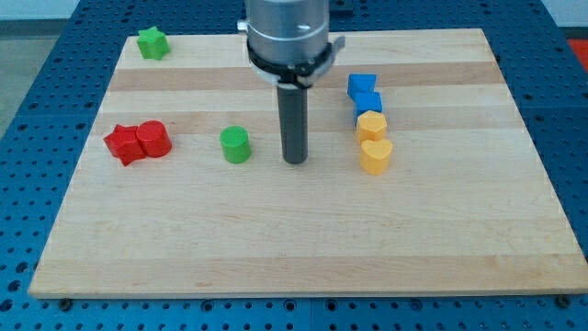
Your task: Keep yellow heart horizontal right to green circle
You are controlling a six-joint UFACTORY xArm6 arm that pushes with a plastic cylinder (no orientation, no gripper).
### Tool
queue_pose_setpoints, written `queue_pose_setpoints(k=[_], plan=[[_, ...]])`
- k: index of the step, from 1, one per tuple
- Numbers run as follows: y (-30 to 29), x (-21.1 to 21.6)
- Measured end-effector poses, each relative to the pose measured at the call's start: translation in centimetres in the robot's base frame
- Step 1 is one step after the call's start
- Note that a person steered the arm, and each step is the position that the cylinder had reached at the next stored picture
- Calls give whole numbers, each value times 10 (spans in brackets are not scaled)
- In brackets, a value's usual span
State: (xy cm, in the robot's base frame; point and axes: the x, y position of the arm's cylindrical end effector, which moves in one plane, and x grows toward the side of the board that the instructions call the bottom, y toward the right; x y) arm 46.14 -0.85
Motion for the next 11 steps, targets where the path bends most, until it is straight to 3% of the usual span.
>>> queue_pose_setpoints(k=[2, 4, 7, 11], plan=[[75, 51], [129, 46], [128, 11], [51, 9]])
